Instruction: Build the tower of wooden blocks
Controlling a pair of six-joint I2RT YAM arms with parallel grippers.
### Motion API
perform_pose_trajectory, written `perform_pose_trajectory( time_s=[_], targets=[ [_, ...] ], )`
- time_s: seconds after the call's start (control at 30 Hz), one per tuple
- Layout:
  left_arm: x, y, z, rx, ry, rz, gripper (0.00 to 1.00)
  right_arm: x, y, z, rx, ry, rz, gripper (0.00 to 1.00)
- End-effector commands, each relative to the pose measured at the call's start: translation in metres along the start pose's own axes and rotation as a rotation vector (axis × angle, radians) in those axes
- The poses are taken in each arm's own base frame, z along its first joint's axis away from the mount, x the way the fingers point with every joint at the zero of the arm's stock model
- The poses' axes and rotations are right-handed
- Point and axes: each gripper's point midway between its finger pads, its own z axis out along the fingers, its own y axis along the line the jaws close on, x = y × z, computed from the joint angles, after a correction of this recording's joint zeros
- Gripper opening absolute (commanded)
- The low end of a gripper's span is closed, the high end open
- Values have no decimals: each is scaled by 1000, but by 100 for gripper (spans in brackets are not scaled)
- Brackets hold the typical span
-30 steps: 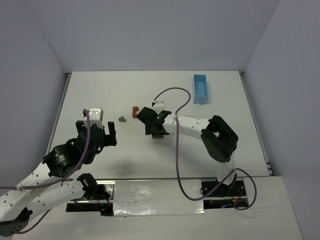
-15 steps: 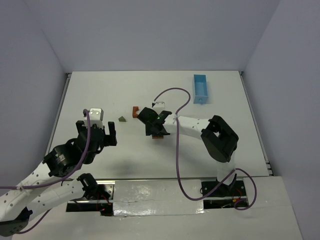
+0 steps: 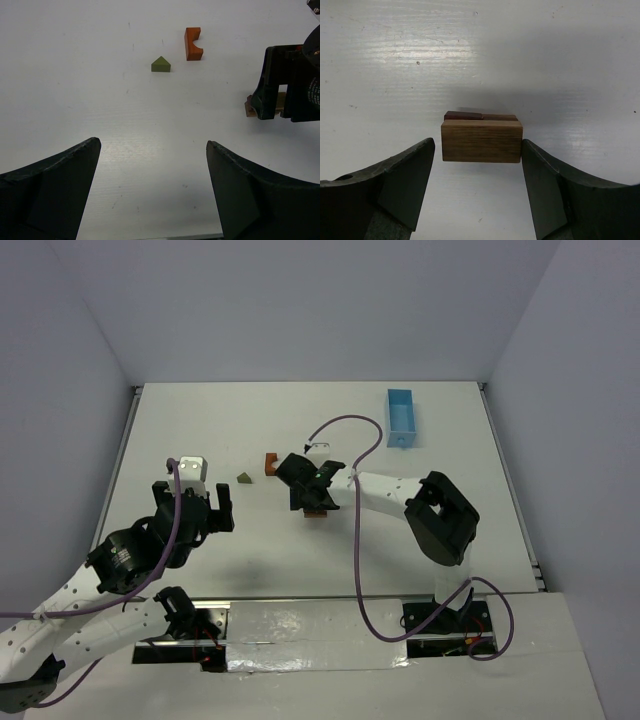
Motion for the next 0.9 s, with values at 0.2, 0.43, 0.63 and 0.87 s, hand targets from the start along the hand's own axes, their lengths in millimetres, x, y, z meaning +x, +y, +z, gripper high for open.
perform_pose_trajectory(
  time_s=[0.2, 0.43, 0.63, 0.87],
  targets=[
    [-4, -4, 3, 6, -18, 3, 99, -19, 0, -16, -19, -50, 66, 77],
    [-4, -3, 4, 2, -17, 2, 99, -30, 3, -37, -83, -83, 72, 79],
    [-6, -8, 5, 17, -10, -45, 99, -47, 2, -74, -183, -143, 92, 93],
    [-4, -20, 32, -18, 90, -114, 99, -60, -18, -120, -317, -238, 112, 100]
  ],
)
